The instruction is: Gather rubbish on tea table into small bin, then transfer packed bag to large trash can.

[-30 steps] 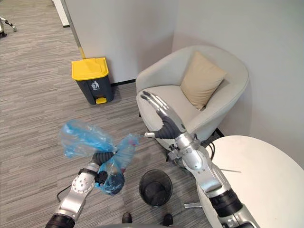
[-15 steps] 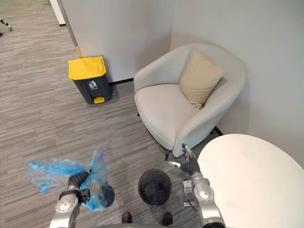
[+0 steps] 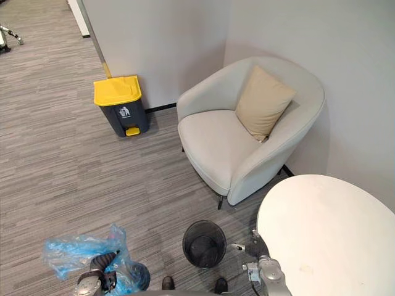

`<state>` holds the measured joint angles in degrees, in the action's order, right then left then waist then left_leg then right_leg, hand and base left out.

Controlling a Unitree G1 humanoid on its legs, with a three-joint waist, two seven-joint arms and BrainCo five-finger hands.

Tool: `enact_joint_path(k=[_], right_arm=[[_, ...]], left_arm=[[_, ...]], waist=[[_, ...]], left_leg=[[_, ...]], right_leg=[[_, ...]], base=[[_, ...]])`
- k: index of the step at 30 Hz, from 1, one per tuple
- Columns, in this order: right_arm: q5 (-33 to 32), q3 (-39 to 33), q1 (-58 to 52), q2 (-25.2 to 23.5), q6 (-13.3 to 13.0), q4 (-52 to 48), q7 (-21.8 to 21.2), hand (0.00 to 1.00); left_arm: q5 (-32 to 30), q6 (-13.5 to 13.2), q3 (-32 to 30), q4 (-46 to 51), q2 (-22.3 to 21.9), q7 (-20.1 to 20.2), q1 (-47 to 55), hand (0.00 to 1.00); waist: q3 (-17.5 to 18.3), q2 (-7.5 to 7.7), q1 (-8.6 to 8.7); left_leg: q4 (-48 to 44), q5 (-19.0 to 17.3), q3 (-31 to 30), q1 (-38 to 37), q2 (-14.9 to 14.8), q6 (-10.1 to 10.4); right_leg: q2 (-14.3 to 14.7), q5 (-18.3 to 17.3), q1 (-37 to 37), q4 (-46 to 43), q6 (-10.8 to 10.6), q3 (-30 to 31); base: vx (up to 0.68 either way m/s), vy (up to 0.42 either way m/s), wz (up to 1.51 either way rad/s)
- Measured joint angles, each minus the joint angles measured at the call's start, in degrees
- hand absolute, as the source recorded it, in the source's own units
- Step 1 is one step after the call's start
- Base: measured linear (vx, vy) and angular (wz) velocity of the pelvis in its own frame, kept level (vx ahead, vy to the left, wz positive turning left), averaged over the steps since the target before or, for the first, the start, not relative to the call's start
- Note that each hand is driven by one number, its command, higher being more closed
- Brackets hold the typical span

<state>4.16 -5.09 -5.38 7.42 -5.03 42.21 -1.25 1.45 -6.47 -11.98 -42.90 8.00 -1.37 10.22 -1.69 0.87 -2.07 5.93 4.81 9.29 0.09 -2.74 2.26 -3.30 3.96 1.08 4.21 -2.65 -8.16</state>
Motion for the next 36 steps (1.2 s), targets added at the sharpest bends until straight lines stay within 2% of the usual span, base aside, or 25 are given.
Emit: enact_joint_path(k=[5,7,9,11,12,13,14,15,17,18,19,20,21,23,24,25,26,27,29,30,31,32,34,35,36], right_arm=[[1.0,-1.1,0.9,0.4,0.5,2.9,0.1,0.0],[1.4,-1.0,4.1,0.4,0.7,4.2,1.0,0.0],[1.7,-0.8,5.4,0.4,0.8,4.1,1.3,0.0],[2.5,-0.7,6.2,0.0,1.1,3.2,2.4,0.0],[2.7,-0.6,6.0,-0.2,1.3,2.8,2.7,0.0],[2.7,-0.6,6.1,-0.3,1.4,1.7,2.7,0.0],[2.7,-0.6,5.7,-0.4,1.4,1.1,2.7,0.0],[2.7,-0.6,4.6,-0.5,1.4,0.8,2.7,0.0],[2.7,-0.4,3.8,-0.9,1.4,-0.1,2.9,0.0],[2.7,-0.2,3.6,-0.9,1.3,-0.7,3.0,0.0],[2.7,0.7,3.8,-0.8,1.2,-1.0,3.7,0.0],[2.7,1.0,4.3,-0.7,1.1,-1.2,3.8,0.0],[2.6,1.3,5.2,-0.6,1.2,-1.8,3.8,0.0],[2.0,1.7,6.1,0.1,1.1,-3.0,4.7,0.0],[1.9,1.6,5.9,0.1,1.2,-3.0,4.9,0.0],[1.8,1.5,5.6,0.2,1.3,-3.0,5.0,0.0],[1.6,1.5,5.7,0.0,1.2,-3.1,4.9,0.0],[1.5,1.3,6.2,-0.4,1.2,-3.1,5.2,0.0],[1.0,0.0,5.7,-0.4,1.4,-3.1,6.6,0.0],[0.9,-0.3,5.6,-0.3,1.4,-3.1,6.6,0.0],[0.9,-1.2,5.5,-0.2,1.5,-2.9,6.6,0.0],[0.9,-2.1,5.6,-0.1,1.5,-2.1,6.8,0.0],[0.8,-3.6,5.7,0.0,1.5,0.1,7.2,0.0],[0.7,-4.8,6.0,0.1,1.5,1.6,7.3,0.0],[0.7,-5.1,6.1,-0.4,1.7,2.3,7.3,0.0]], left_arm=[[0.0,0.0,0.1,-1.8,0.0,0.1,0.0,1.0],[0.0,0.0,0.1,-1.9,0.0,0.1,-0.9,1.0],[0.0,0.0,0.1,-1.9,0.1,0.0,-1.5,1.0],[0.1,0.0,0.3,-1.4,0.2,-0.1,-3.7,1.0],[0.1,0.1,0.4,0.0,0.1,-0.2,-4.1,1.0],[0.1,0.0,0.1,2.1,0.0,-0.2,-4.4,1.0],[0.1,-0.1,0.2,3.0,0.1,-0.3,-4.6,1.0],[0.2,-0.2,0.2,4.5,0.1,-0.5,-4.5,1.0],[0.2,-0.2,0.1,6.0,0.0,-1.2,-3.9,1.0],[0.2,-0.2,0.1,6.2,-0.2,-1.3,-3.8,1.0],[0.3,-0.2,0.0,6.7,-1.1,-1.6,-3.5,1.0],[0.3,-0.2,-0.1,7.0,-1.1,-1.7,-3.4,1.0],[0.8,-0.2,-0.1,7.7,-2.4,-2.3,-3.3,1.0],[2.9,-0.2,0.4,9.2,-5.8,-2.6,-2.4,1.0],[3.2,-0.2,0.7,9.3,-5.8,-2.6,-2.4,1.0],[4.0,-0.2,1.0,9.2,-5.7,-2.8,-2.3,1.0],[4.7,-0.1,1.1,9.2,-5.6,-3.0,-2.5,1.0],[4.8,-0.1,1.4,9.3,-5.5,-3.3,-3.0,1.0],[4.7,-0.1,2.9,9.3,-5.6,-3.8,-3.0,1.0],[4.7,-0.1,3.0,9.2,-5.6,-3.8,-3.0,1.0],[4.7,-0.1,3.0,9.1,-5.5,-3.8,-3.1,1.0],[4.7,0.0,3.0,8.3,-5.4,-3.7,-4.1,1.0],[4.7,0.0,3.6,6.6,-4.9,-3.7,-5.6,1.0],[4.6,0.1,4.1,5.5,-4.5,-3.6,-6.4,1.0],[4.6,0.1,4.2,5.0,-4.1,-3.6,-6.4,1.0]], waist=[[-0.3,-0.04,0.2],[-3.3,0.0,-0.21],[-4.0,0.32,-0.33],[-5.3,0.88,-0.27],[-5.4,0.92,-0.38],[-6.1,-0.08,-0.45],[-6.5,-0.23,-0.41],[-6.6,-0.21,-0.52],[-6.3,0.48,-1.21],[-6.3,0.67,-1.83],[-6.2,0.9,-2.47],[-6.2,0.9,-3.09],[-6.2,0.72,-3.92],[-6.4,-3.17,-4.24],[-6.5,-3.29,-4.23],[-6.6,-3.21,-4.05],[-6.8,-2.22,-3.41],[-7.3,-1.34,-3.36],[-7.4,-0.98,-2.92],[-7.4,-0.98,-2.7],[-7.3,-1.2,-1.7],[-7.2,-1.39,-1.53],[-7.2,-1.43,-1.48],[-7.2,-1.37,-0.55],[-7.1,-1.04,-0.5]], left_leg=[[0.0,0.0,0.2,-0.2,0.2,0.0],[-0.4,0.1,2.0,1.0,0.3,-0.1],[-0.7,0.2,2.3,2.9,0.4,-0.1],[-5.5,-0.7,2.2,8.3,0.1,-1.3],[-8.9,-1.6,2.4,10.8,-0.3,-2.4],[-10.3,-2.0,2.5,11.7,-1.7,-3.1],[-10.9,-2.0,1.9,11.8,-1.9,-3.2],[-12.2,-2.2,0.3,11.6,-1.8,-3.2],[-14.2,-2.0,-1.9,12.7,-1.2,-3.0],[-15.0,-2.0,-2.1,13.4,-1.0,-2.9],[-17.0,-1.8,-2.8,15.5,-0.8,-2.6],[-17.7,-1.4,-3.1,16.6,-0.7,-2.1],[-17.8,-0.1,-4.1,18.6,-1.0,-0.5],[-13.5,2.7,-7.8,19.9,-4.3,1.3],[-11.9,2.6,-7.6,19.4,-4.8,1.5],[-9.4,0.8,-7.1,18.7,-5.4,1.6],[-8.5,-1.9,-5.3,19.0,-5.4,1.2],[-10.7,-1.6,-3.3,19.9,-5.2,0.9],[-22.0,-2.1,0.6,19.9,-5.1,0.8],[-24.0,-2.3,1.4,19.0,-5.2,0.6],[-25.8,-4.9,2.6,16.8,-5.2,0.5],[-25.3,-7.5,3.9,14.4,-5.5,0.8],[-21.0,-8.9,5.6,10.3,-5.3,1.1],[-15.2,-7.4,6.0,8.1,-4.3,0.9],[-13.5,-5.9,5.9,7.6,-3.7,1.7]], right_leg=[[-0.5,0.2,0.1,-0.3,-0.4,0.3],[-0.3,0.4,3.4,-2.7,-0.5,2.4],[-0.4,0.5,5.7,-4.0,-0.6,3.3],[-0.9,0.7,10.2,-7.0,-0.6,3.7],[-1.4,1.3,11.8,-8.3,-1.6,5.0],[-0.9,-2.5,13.2,-14.9,-2.6,6.9],[-1.2,-6.2,14.4,-21.8,-1.4,6.9],[-2.1,-11.6,14.1,-32.5,-2.2,7.0],[-3.8,-16.4,10.5,-39.0,-5.4,8.7],[-4.2,-17.5,9.3,-39.1,-6.0,9.4],[-4.4,-20.5,7.2,-36.6,-6.6,10.5],[-4.0,-22.0,6.5,-34.4,-5.9,10.8],[-3.1,-24.7,5.7,-30.1,-2.3,10.2],[0.9,-23.5,6.5,-29.3,0.2,5.9],[1.4,-23.1,6.3,-29.3,0.9,4.6],[1.7,-22.1,6.0,-28.0,2.4,2.6],[1.2,-21.3,6.0,-27.0,3.3,0.5],[0.1,-20.6,6.1,-26.9,4.2,-1.3],[-1.7,-19.0,6.2,-25.7,5.1,-5.8],[-2.0,-18.7,6.2,-25.6,5.0,-6.8],[-2.7,-17.7,6.3,-24.5,4.9,-9.2],[-3.1,-16.3,6.3,-22.9,4.6,-10.9],[-3.6,-14.4,6.1,-20.5,3.6,-12.9],[-3.8,-12.9,5.5,-18.7,2.5,-14.1],[-3.9,-11.8,4.8,-17.2,2.1,-14.4]], base=[[0.0,0.011,-0.03],[-0.07,0.038,-0.38],[-0.06,0.03,-0.29],[-0.05,0.033,-0.03],[-0.04,0.046,0.05],[-0.02,0.042,0.12],[-0.01,0.006,0.41],[-0.01,-0.06,0.57],[-0.04,-0.136,0.61],[-0.1,-0.185,0.44],[-0.12,-0.174,0.28],[-0.19,-0.236,0.3],[-0.25,-0.23,0.39],[-0.34,-0.242,0.66],[-0.34,-0.225,0.81],[-0.31,-0.203,0.88],[-0.29,-0.193,1.02],[-0.23,-0.168,1.12],[-0.22,-0.123,1.06],[-0.17,-0.039,0.99],[-0.15,0.04,0.98],[-0.15,0.067,0.92],[-0.13,0.124,0.72],[-0.08,0.141,0.64],[-0.08,0.157,0.44]])
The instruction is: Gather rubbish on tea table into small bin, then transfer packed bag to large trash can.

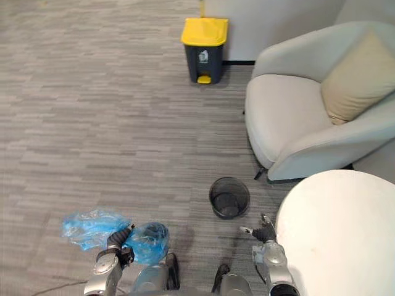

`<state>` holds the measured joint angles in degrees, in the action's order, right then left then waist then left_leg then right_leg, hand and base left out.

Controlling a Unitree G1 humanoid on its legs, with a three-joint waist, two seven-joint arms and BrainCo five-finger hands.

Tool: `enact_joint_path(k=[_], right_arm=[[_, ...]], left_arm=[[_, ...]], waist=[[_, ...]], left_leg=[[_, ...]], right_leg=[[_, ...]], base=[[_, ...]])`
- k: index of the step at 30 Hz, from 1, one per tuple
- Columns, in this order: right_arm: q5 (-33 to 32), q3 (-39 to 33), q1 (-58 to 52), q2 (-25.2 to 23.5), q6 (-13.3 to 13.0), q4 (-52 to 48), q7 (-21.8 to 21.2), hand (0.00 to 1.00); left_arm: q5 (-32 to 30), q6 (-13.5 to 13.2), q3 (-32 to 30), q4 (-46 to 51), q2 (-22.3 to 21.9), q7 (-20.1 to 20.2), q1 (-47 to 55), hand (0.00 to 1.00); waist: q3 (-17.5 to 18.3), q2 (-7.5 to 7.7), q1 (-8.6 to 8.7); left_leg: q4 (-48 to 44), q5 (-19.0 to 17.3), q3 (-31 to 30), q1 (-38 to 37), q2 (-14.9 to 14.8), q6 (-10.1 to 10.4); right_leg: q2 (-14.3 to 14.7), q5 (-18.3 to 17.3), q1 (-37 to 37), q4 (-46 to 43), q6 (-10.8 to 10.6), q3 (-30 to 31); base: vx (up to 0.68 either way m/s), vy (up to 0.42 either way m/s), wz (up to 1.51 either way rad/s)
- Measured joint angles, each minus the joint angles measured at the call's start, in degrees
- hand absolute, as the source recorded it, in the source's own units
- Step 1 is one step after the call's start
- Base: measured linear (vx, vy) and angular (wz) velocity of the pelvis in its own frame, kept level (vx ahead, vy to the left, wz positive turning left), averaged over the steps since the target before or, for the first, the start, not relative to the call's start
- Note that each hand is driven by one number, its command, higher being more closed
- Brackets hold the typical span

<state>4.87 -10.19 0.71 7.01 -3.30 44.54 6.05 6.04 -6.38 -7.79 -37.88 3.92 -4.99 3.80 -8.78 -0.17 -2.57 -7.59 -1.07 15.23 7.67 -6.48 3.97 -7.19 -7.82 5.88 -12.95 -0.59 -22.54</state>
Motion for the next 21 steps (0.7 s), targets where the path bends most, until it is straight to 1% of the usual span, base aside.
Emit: enact_joint_path(k=[1,2,3,5,8,11,12,13,14,16,17,18,19,20,21], right_arm=[[0.0,-0.1,-0.4,-0.9,0.0,0.4,0.0,0.0],[0.0,-0.1,-0.9,-1.2,0.0,0.9,-0.1,0.0],[0.0,-0.1,-1.0,-1.2,0.0,1.1,-0.1,0.0],[0.1,-0.5,-1.2,-1.1,0.0,2.0,-0.1,0.0],[0.3,-0.5,-1.1,-1.1,0.4,2.5,-0.1,0.0],[0.3,-0.5,-1.0,-1.1,1.0,2.7,-0.1,0.0],[0.4,-0.6,-0.7,-1.0,1.1,3.5,-0.1,0.0],[0.5,-0.6,-0.5,-1.0,1.3,3.7,-0.1,0.0],[0.5,-0.7,-0.3,-1.0,1.3,3.7,-0.1,0.0],[0.6,-0.7,-0.3,-1.0,1.3,3.7,-0.1,0.0],[0.8,-0.7,-0.4,-1.0,1.4,3.8,-0.1,0.0],[0.9,-0.7,-0.4,-1.0,1.4,3.8,-0.1,0.0],[1.1,-0.7,-1.0,-0.9,1.4,3.8,-0.2,0.0],[1.2,-0.7,-1.3,-1.0,1.4,3.8,-0.2,0.0],[1.3,-0.6,-1.4,-1.3,1.4,4.2,-0.3,0.0]], left_arm=[[-0.2,0.2,0.9,-0.6,1.2,0.0,0.6,1.0],[-0.3,0.6,1.4,-1.0,2.0,0.1,1.1,1.0],[-0.6,0.7,1.5,-1.0,2.2,0.1,1.4,1.0],[-1.9,0.9,1.5,-1.0,2.6,0.1,2.2,1.0],[-2.3,0.9,1.5,-2.2,3.4,0.1,2.4,1.0],[-2.3,1.0,1.4,-2.8,3.7,0.1,2.5,1.0],[-2.3,1.0,1.4,-2.8,3.7,0.1,2.6,1.0],[-2.3,1.0,1.4,-2.8,3.7,0.1,2.6,1.0],[-2.3,1.0,1.4,-2.7,3.7,0.2,2.7,1.0],[-2.3,1.0,1.4,-2.7,3.7,0.3,3.0,1.0],[-2.3,1.0,1.4,-2.7,3.7,0.7,3.6,1.0],[-2.3,1.0,1.4,-2.6,3.8,0.9,3.8,1.0],[-2.3,1.1,1.5,-2.6,3.7,1.1,4.0,1.0],[-2.3,1.1,1.5,-2.6,3.7,1.1,4.0,1.0],[-2.3,1.1,1.5,-2.5,4.0,1.1,3.7,1.0]], waist=[[0.3,0.49,0.15],[0.5,0.63,0.22],[0.6,0.67,0.24],[1.5,0.39,0.35],[1.8,0.29,0.43],[2.0,0.67,0.46],[2.1,0.9,0.44],[2.2,0.95,0.43],[2.2,1.2,0.63],[2.2,1.68,1.49],[2.1,2.0,1.89],[2.0,2.3,1.9],[1.9,2.54,2.13],[1.9,2.39,2.22],[1.5,2.15,3.06]], left_leg=[[2.1,1.3,-0.2,-1.2,1.0,-0.1],[3.1,1.7,-0.2,-2.5,1.8,-0.5],[3.5,1.9,-0.2,-2.8,2.1,-0.7],[5.6,3.0,-0.3,-3.8,3.6,-2.2],[7.8,4.0,-0.7,-4.3,4.5,-3.3],[8.7,4.2,-0.7,-4.3,5.1,-3.7],[8.7,3.9,-0.7,-4.1,5.4,-3.6],[8.5,3.4,-0.7,-3.9,5.6,-4.2],[6.9,2.0,-0.7,-2.9,6.2,-6.0],[4.4,-0.1,-0.9,-1.9,7.0,-6.7],[2.2,-2.1,-1.3,-1.3,7.8,-7.2],[1.0,-3.0,-1.7,-0.8,8.4,-7.6],[-1.0,-4.9,-4.2,-0.5,9.8,-8.7],[-1.4,-5.4,-4.9,-0.6,9.9,-9.2],[-2.1,-5.8,-7.3,-1.4,9.7,-9.7]], right_leg=[[0.0,1.6,-1.8,3.2,-0.8,-0.2],[-0.2,2.9,-3.5,5.2,-1.3,-0.2],[-0.4,3.3,-3.9,5.7,-1.6,-0.1],[-1.1,4.4,-4.5,6.8,-2.5,-0.2],[-1.1,5.9,-4.5,8.3,-3.0,0.1],[-1.6,6.5,-4.4,9.0,-3.4,0.2],[-2.0,6.0,-3.9,8.7,-3.8,0.4],[-2.3,5.5,-3.4,7.9,-4.0,0.5],[-3.7,3.4,-1.7,4.5,-4.9,0.7],[-5.7,1.0,-0.3,0.4,-6.3,0.8],[-7.1,-0.6,0.2,-2.7,-7.3,0.9],[-7.8,-1.1,0.4,-4.5,-8.0,1.5],[-9.1,-1.3,1.3,-9.5,-7.7,4.7],[-9.3,-1.1,2.7,-13.2,-7.8,6.7],[-8.9,0.6,5.7,-20.1,-7.1,10.0]], base=[[-0.06,0.162,0.15],[-0.06,0.164,0.08],[-0.07,0.163,0.06],[-0.08,0.146,0.07],[-0.09,0.091,-0.02],[-0.06,0.082,0.0],[-0.03,0.091,-0.04],[-0.01,0.103,0.01],[0.0,0.098,0.08],[0.05,0.095,0.18],[0.07,0.064,0.16],[0.11,0.096,0.3],[0.12,0.112,0.34],[0.18,0.146,0.69],[0.23,0.084,0.8]])
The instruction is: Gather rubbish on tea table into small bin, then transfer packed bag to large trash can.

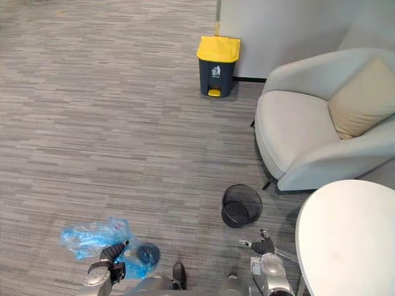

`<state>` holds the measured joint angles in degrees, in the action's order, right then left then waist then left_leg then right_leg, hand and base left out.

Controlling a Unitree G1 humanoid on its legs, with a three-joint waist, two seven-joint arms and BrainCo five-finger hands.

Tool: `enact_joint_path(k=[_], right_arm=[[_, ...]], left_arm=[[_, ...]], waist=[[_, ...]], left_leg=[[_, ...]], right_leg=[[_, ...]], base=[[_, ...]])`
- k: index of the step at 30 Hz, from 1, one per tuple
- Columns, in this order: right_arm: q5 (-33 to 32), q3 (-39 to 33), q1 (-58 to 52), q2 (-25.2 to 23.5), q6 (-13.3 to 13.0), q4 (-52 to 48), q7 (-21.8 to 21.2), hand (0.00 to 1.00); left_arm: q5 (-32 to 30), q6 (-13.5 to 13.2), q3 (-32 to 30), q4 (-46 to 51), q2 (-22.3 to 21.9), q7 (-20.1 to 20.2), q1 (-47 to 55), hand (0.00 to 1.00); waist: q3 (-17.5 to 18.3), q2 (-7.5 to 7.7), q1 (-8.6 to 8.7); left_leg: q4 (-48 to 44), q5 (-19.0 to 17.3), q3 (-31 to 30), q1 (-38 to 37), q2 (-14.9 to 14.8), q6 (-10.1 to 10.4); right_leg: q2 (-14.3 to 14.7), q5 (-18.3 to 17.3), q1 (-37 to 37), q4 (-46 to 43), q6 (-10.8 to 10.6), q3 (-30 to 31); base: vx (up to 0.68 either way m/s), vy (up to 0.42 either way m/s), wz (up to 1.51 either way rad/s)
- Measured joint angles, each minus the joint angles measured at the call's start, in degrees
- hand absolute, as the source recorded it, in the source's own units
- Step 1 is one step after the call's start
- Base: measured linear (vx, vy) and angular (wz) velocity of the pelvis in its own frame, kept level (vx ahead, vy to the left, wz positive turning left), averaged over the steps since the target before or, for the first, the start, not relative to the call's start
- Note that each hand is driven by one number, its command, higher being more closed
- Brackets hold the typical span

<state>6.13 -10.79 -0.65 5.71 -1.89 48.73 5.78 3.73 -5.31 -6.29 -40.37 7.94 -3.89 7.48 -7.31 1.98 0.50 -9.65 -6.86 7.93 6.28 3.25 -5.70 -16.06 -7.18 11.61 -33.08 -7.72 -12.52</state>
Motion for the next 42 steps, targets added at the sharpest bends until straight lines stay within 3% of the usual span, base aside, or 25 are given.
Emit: enact_joint_path(k=[1,3,6,8,10,11,12,15,16,17,20,21,24,25,26,27,29,30,32,34,36,38,40,41,42], right_arm=[[0.0,0.0,0.0,-0.6,0.0,0.1,-0.2,0.0],[0.0,0.1,0.2,-0.8,-0.1,0.2,-0.7,0.0],[-1.0,0.0,-0.1,-0.6,-0.1,0.5,-0.7,0.0],[-1.1,-0.2,-0.6,-0.6,-0.1,0.6,-0.6,0.0],[-1.3,-1.9,-2.3,-0.3,-0.1,0.5,-0.6,0.0],[-1.4,-3.0,-3.2,-0.4,-0.1,0.2,-0.5,0.0],[-1.6,-3.1,-3.8,-0.4,-0.1,-0.2,-0.5,0.0],[-2.3,-2.2,-4.2,-1.4,0.1,-4.0,-0.7,0.0],[-2.7,-2.1,-4.2,-1.8,-0.1,-5.4,-0.6,0.0],[-3.6,-1.7,-3.8,-2.3,-0.3,-7.4,-0.5,0.0],[-4.0,-1.8,-3.5,-2.3,-0.5,-9.9,-0.4,0.0],[-4.1,-1.8,-3.4,-2.2,-0.5,-9.9,-0.3,0.0],[-4.0,-3.1,-3.8,-2.9,-0.1,-9.6,0.6,0.0],[-3.9,-4.3,-4.6,-2.9,0.0,-9.0,0.8,0.0],[-3.9,-4.6,-5.2,-2.2,0.1,-8.0,1.0,0.0],[-3.9,-4.6,-5.1,-2.3,0.3,-7.2,1.1,0.0],[-3.9,-4.5,-6.2,-3.7,0.5,-7.2,1.2,0.0],[-3.9,-4.5,-6.0,-3.9,0.5,-7.1,1.1,0.0],[-3.8,-4.2,-5.2,-4.7,0.5,-7.1,1.0,0.0],[-3.8,-3.7,-4.9,-4.9,0.5,-6.6,0.5,0.0],[-3.8,-2.9,-4.9,-4.9,0.5,-6.5,0.5,0.0],[-3.7,-2.3,-4.4,-4.8,0.5,-5.7,0.4,0.0],[-3.7,-2.3,-2.8,-4.1,0.5,-2.5,0.4,0.0],[-3.6,-2.3,-2.4,-3.6,0.6,-1.1,0.4,0.0],[-3.2,-2.3,-2.3,-2.9,0.7,0.3,0.5,0.0]], left_arm=[[0.0,0.0,-0.1,0.1,0.6,0.0,-0.1,1.0],[0.0,0.1,-0.1,0.1,1.4,0.0,-0.1,1.0],[0.0,0.1,-0.1,0.0,1.5,0.0,-0.5,1.0],[0.0,0.1,-0.1,-0.3,2.0,0.0,-1.0,1.0],[0.0,0.1,-0.1,-0.8,1.4,0.0,-1.3,1.0],[0.0,0.0,-0.1,-0.6,0.8,0.0,-1.2,1.0],[0.0,0.0,-0.2,-0.4,0.6,0.0,-1.3,1.0],[0.0,0.1,-2.4,2.1,-1.3,0.1,-0.8,1.0],[0.0,0.0,-2.7,3.0,-1.8,0.1,-0.5,1.0],[0.0,0.0,-2.8,4.6,-2.3,0.2,0.0,1.0],[0.0,0.0,-2.8,7.2,-3.5,0.2,-0.4,1.0],[0.0,0.0,-2.8,7.4,-3.7,0.2,-0.8,1.0],[0.0,0.1,-2.8,7.2,-4.3,0.1,-1.1,1.0],[0.0,0.1,-2.6,7.2,-5.1,0.1,-1.1,1.0],[0.0,0.1,-2.4,6.3,-5.6,0.1,-1.2,1.0],[0.0,0.2,-2.4,5.7,-5.5,0.1,-1.2,1.0],[0.0,0.5,-1.8,5.3,-5.0,0.1,-1.3,1.0],[0.0,0.5,-1.4,5.3,-4.9,0.1,-1.3,1.0],[0.0,0.8,0.0,5.4,-4.2,0.1,-0.6,1.0],[0.0,1.0,0.6,5.5,-3.8,0.0,-0.7,1.0],[0.1,1.0,0.9,5.5,-3.2,0.0,-0.7,1.0],[0.1,1.0,0.9,5.4,-2.2,-0.1,-0.8,1.0],[0.1,1.0,0.8,4.4,-1.5,-0.2,-1.5,1.0],[0.1,1.0,0.7,3.3,-0.6,-0.2,-2.2,1.0],[0.1,1.0,0.5,2.3,-0.3,-0.3,-2.8,1.0]], waist=[[-0.7,-0.61,0.48],[-0.6,-0.24,0.39],[-1.5,-0.26,1.0],[-1.6,0.97,1.75],[-0.9,1.14,2.24],[-0.4,-1.17,1.95],[-0.6,-1.84,2.0],[-1.4,-3.35,1.57],[-1.6,-3.27,1.33],[-2.0,-2.4,0.21],[-1.9,-1.63,-1.44],[-1.9,-1.63,-1.6],[-2.4,-1.23,-2.46],[-1.7,-1.96,-2.6],[-1.1,-3.48,-2.64],[-0.8,-3.13,-2.67],[0.9,0.45,-2.66],[0.9,0.58,-2.79],[0.7,0.61,-2.61],[0.1,0.37,-1.71],[-0.3,-0.23,-0.59],[-0.4,-0.04,-0.42],[-0.5,0.17,0.34],[-0.5,0.21,0.62],[-0.6,0.41,1.6]], left_leg=[[-1.3,-1.0,-1.9,0.0,-0.8,-0.4],[-1.7,-1.9,-3.6,-0.7,-2.1,-0.4],[-0.7,-3.7,-6.1,-4.6,-3.1,0.5],[-0.4,-5.8,-6.6,-7.5,-2.6,3.1],[-0.8,-8.0,-9.0,-10.2,-2.7,5.3],[-2.8,-8.7,-9.0,-10.6,-4.6,8.7],[-5.7,-9.1,-8.4,-9.4,-5.5,10.1],[-35.2,-7.4,-3.4,1.3,-11.3,15.7],[-42.4,-7.9,-1.5,3.0,-13.4,14.8],[-48.8,-9.3,1.2,5.5,-15.3,12.2],[-45.8,-11.3,3.7,11.8,-17.2,8.9],[-43.3,-11.3,3.6,12.9,-17.3,8.8],[-27.1,-10.5,2.0,15.6,-15.8,10.1],[-17.4,-6.7,-0.2,14.8,-14.7,10.8],[-15.0,-0.6,-2.1,14.7,-14.7,10.4],[-15.7,0.9,-2.0,14.3,-14.0,10.0],[-16.9,-3.4,3.0,12.7,-10.4,7.7],[-16.8,-4.1,4.2,11.9,-10.0,7.4],[-16.2,-6.6,8.1,7.1,-9.0,5.2],[-14.7,-8.3,9.3,2.4,-8.2,4.5],[-11.9,-9.2,9.9,-1.7,-8.1,4.5],[-8.6,-9.7,10.5,-5.3,-8.1,4.9],[-4.7,-9.4,11.1,-8.9,-8.2,6.1],[-2.6,-9.5,11.2,-10.7,-8.0,7.0],[-0.9,-9.4,9.9,-12.9,-7.9,8.2]], right_leg=[[2.0,-3.5,1.4,-2.2,0.5,2.2],[5.6,-5.9,4.0,-1.8,2.0,3.1],[9.3,-5.5,6.0,3.9,3.3,0.7],[10.5,-1.6,6.8,13.5,5.5,-1.0],[10.3,3.2,5.5,12.4,9.1,-1.7],[11.3,1.3,4.4,12.1,10.0,-3.5],[12.0,0.7,3.8,12.3,10.4,-4.1],[15.7,-1.0,-3.4,16.0,12.2,-4.4],[16.7,-1.5,-6.5,17.2,12.9,-3.6],[17.2,-2.1,-10.4,18.4,13.3,-1.4],[17.0,-2.3,-13.7,21.4,13.3,2.3],[17.0,-2.4,-13.9,21.7,13.2,3.0],[14.7,-4.8,-16.6,23.0,9.4,6.4],[14.3,-6.2,-16.9,23.1,7.1,6.8],[14.3,-8.5,-17.5,22.4,5.0,8.1],[13.3,-9.5,-17.6,21.5,4.2,9.0],[7.9,-10.7,-15.2,16.2,2.9,11.3],[7.0,-10.5,-14.1,13.6,2.5,11.6],[4.0,-7.3,-6.8,-3.0,0.1,12.5],[3.8,-7.0,-2.1,-15.3,0.8,12.2],[4.9,-8.5,2.2,-19.9,2.0,9.6],[6.2,-9.2,6.6,-17.3,3.1,4.9],[7.6,-8.6,9.5,-5.3,3.9,-1.8],[8.9,-5.4,10.2,4.1,5.4,-4.5],[10.6,3.4,9.0,9.3,8.7,-4.5]], base=[[0.25,0.043,0.73],[0.23,-0.036,0.41],[0.33,-0.099,0.48],[0.34,-0.152,0.4],[0.47,-0.212,0.58],[0.57,-0.212,0.55],[0.56,-0.193,0.28],[0.48,-0.15,-0.04],[0.62,-0.116,-0.45],[0.48,-0.067,-0.5],[0.3,0.017,-0.6],[0.22,0.115,-0.76],[0.37,0.281,-0.57],[0.29,0.335,-0.5],[0.3,0.37,-0.54],[0.36,0.386,-0.52],[0.4,0.355,-0.56],[0.38,0.338,-0.74],[0.34,0.295,-0.73],[0.35,0.188,-0.27],[0.39,0.093,-0.1],[0.31,-0.007,-0.16],[0.36,-0.052,0.0],[0.46,-0.084,0.22],[0.49,-0.092,0.32]])
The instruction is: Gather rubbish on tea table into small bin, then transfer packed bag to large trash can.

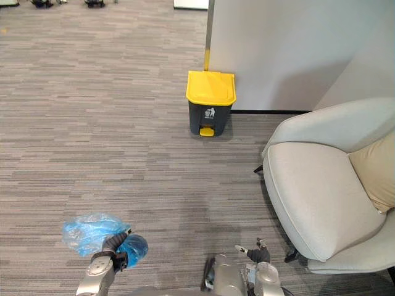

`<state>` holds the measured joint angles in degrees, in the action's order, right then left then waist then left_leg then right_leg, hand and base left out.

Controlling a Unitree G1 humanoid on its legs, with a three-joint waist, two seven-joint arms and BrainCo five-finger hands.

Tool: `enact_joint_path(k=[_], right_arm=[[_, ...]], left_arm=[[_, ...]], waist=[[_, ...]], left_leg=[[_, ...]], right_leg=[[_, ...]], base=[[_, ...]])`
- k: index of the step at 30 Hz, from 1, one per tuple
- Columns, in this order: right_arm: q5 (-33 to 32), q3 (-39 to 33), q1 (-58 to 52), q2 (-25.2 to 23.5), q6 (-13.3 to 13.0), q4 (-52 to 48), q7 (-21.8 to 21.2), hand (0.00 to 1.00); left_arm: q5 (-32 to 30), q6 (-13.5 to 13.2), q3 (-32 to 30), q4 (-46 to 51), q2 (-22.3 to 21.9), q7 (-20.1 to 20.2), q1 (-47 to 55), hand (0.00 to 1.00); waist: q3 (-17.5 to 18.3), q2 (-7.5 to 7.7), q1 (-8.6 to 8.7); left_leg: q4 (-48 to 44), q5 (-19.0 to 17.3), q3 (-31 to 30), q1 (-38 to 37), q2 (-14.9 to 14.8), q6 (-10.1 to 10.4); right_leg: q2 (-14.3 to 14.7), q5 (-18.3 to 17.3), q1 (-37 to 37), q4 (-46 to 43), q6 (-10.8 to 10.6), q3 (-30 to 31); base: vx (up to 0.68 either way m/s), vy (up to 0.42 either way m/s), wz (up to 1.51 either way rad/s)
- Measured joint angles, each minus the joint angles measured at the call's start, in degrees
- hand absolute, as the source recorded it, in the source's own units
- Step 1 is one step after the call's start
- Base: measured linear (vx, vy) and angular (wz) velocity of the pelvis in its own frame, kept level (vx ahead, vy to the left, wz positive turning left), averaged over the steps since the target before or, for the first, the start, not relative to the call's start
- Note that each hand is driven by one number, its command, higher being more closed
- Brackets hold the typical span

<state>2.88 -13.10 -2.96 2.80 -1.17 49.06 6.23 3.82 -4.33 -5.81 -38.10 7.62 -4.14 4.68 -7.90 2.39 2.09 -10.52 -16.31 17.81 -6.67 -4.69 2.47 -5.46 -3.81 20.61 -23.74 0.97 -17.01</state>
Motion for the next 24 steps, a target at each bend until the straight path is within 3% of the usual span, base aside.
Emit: enact_joint_path(k=[1,3,5,6,7,9,10,11,13,15,16,17,19,21,23,24], right_arm=[[0.0,-0.2,0.1,0.7,0.1,0.5,0.0,0.0],[0.0,-2.0,1.0,1.4,0.1,0.9,0.1,0.0],[0.0,-2.8,0.7,1.7,0.2,0.2,0.1,0.0],[-0.1,-2.4,-0.3,1.6,0.1,-1.4,0.0,0.0],[-0.1,-1.7,-0.4,1.4,0.0,-2.9,0.1,0.0],[-0.1,-1.7,0.6,1.2,-0.2,-4.0,0.2,0.0],[-0.2,-1.7,1.4,1.2,-0.3,-4.0,0.2,0.0],[-0.3,-1.7,1.6,1.0,-0.2,-4.5,0.2,0.0],[-0.5,-1.9,1.9,0.4,-0.2,-4.9,0.3,0.0],[-0.5,-2.8,1.7,-0.1,0.1,-4.8,0.4,0.0],[-0.5,-3.0,1.3,0.5,0.1,-4.8,0.7,0.0],[-0.5,-2.8,1.6,0.3,0.3,-3.2,1.2,0.0],[-0.4,-2.8,1.7,0.2,0.4,-2.4,1.2,0.0],[0.0,-2.8,2.4,0.3,0.4,-1.7,1.2,0.0],[0.1,-2.7,3.0,0.3,0.4,-0.9,1.1,0.0],[0.5,-2.6,2.6,0.2,0.4,-1.0,1.1,0.0]], left_arm=[[0.0,0.0,-0.2,-1.0,-0.2,-0.1,-0.6,1.0],[0.0,0.0,-0.1,-1.4,-0.2,0.0,-1.0,1.0],[0.0,0.0,-0.1,-1.2,-1.0,0.1,-1.4,1.0],[0.0,0.0,-0.2,-0.8,-1.5,0.2,-1.4,1.0],[0.0,-0.2,-0.7,-0.1,-2.5,0.3,-1.0,1.0],[0.0,-0.5,-1.0,0.6,-3.8,0.4,-0.1,1.0],[0.0,-0.5,-1.2,0.7,-4.2,0.4,0.1,1.0],[0.0,-0.4,-1.2,1.3,-4.2,0.4,0.6,1.0],[0.1,-0.4,-1.8,1.9,-4.3,0.4,1.2,1.0],[0.0,-0.4,-2.4,1.9,-4.5,0.4,1.2,1.0],[0.0,-0.5,-3.0,1.8,-5.3,0.3,1.3,1.0],[0.1,-0.4,-3.5,0.9,-5.2,0.3,1.1,1.0],[0.1,-0.5,-3.7,0.4,-4.6,0.2,0.2,1.0],[0.1,-0.4,-3.7,0.2,-4.7,0.3,0.4,1.0],[0.1,-0.3,-3.7,0.1,-4.8,0.3,1.7,1.0],[0.1,-0.3,-3.3,0.1,-4.7,0.2,2.6,1.0]], waist=[[-0.1,-1.05,0.24],[-0.8,-2.06,0.14],[-1.2,-2.9,0.38],[-1.3,-2.93,0.28],[-1.4,-2.91,-0.11],[-1.5,-2.98,-1.32],[-1.5,-3.1,-2.05],[-1.5,-3.01,-3.15],[-1.8,-2.74,-4.09],[-2.0,-2.31,-4.41],[-1.4,-3.93,-4.39],[-1.4,-1.89,-4.49],[-0.9,-0.67,-4.44],[-0.9,-0.57,-4.46],[-1.0,-0.95,-4.56],[-1.0,-1.14,-4.51]], left_leg=[[0.7,0.1,-1.0,-0.7,-0.4,0.5],[0.2,2.4,-2.5,-1.8,-1.2,3.5],[-7.0,4.1,-3.9,-1.5,-2.3,5.3],[-18.0,6.4,-4.9,1.4,-3.9,6.3],[-30.9,9.5,-5.0,6.2,-6.4,6.1],[-43.4,5.9,-3.0,12.6,-9.9,2.2],[-45.0,4.6,-2.2,15.5,-10.6,1.5],[-43.3,3.4,-0.8,18.8,-11.1,0.0],[-36.0,2.8,-0.2,22.4,-10.8,-0.9],[-21.4,4.0,-0.6,23.0,-8.5,0.4],[-9.5,10.5,-1.5,22.2,-7.3,1.5],[-7.5,14.1,0.1,20.2,-4.9,-0.4],[-7.9,12.3,0.6,20.5,-2.6,-1.5],[-11.9,8.7,1.4,20.9,-1.8,-3.2],[-11.7,5.4,2.5,17.6,-0.7,-3.3],[-10.3,4.3,3.0,15.0,-0.1,-3.4]], right_leg=[[0.6,0.0,-0.9,0.1,1.8,-0.4],[0.3,-3.6,-1.4,-3.1,3.2,-0.5],[0.3,-5.4,-5.7,-2.7,3.4,-2.2],[0.9,-6.0,-10.5,0.2,3.0,-3.0],[1.5,-6.6,-15.1,3.3,3.1,-2.6],[2.8,-7.7,-19.0,6.5,2.8,-0.5],[3.0,-7.9,-20.3,7.4,2.5,0.6],[2.8,-8.1,-21.7,8.8,2.1,2.4],[2.2,-8.5,-23.6,9.9,0.9,4.1],[0.4,-10.0,-25.3,9.9,-1.8,5.5],[0.1,-11.5,-26.2,9.8,-4.2,6.2],[-1.9,-12.2,-27.0,10.4,-5.6,7.6],[-3.6,-10.3,-27.8,13.9,-5.5,8.0],[-5.2,-9.5,-28.9,14.3,-6.8,9.4],[-6.8,-9.5,-26.8,6.0,-7.8,12.3],[-7.8,-8.6,-22.8,-4.7,-9.5,14.2]], base=[[0.64,-0.114,0.25],[0.56,-0.126,0.05],[0.4,-0.127,0.21],[0.43,-0.116,0.19],[0.41,-0.087,0.03],[0.34,0.004,-0.43],[0.35,0.079,-0.74],[0.27,0.105,-0.64],[0.33,0.18,-0.55],[0.37,0.279,-0.36],[0.43,0.347,-0.27],[0.36,0.265,-0.18],[0.33,0.182,-0.01],[0.33,0.182,-0.13],[0.36,0.217,-0.35],[0.3,0.166,-0.24]])
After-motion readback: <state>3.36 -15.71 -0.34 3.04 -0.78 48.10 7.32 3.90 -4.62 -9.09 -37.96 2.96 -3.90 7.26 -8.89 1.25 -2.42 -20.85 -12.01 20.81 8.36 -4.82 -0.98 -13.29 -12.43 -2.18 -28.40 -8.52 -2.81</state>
